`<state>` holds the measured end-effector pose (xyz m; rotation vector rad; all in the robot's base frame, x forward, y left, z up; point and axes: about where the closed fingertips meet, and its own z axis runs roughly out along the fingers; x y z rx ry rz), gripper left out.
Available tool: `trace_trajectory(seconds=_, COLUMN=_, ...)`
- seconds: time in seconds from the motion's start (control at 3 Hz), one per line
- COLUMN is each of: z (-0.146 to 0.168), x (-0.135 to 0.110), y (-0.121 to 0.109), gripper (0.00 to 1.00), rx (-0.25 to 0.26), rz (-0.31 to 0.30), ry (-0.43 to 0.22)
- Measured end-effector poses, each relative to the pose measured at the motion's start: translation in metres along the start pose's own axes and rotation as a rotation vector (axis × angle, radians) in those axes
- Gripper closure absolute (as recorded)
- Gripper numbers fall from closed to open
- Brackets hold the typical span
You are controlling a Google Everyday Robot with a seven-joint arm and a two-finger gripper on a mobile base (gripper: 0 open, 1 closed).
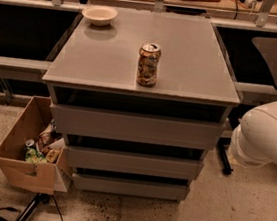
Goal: Close top drawer
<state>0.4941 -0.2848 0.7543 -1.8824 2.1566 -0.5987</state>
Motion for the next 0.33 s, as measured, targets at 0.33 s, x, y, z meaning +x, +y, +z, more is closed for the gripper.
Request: trace_trajectory(seconds=0.33, z=-0.0756, x=0.061, y=0.0179, gripper=1.0, rx=-0.02, rz=-0.014, ry=0.07)
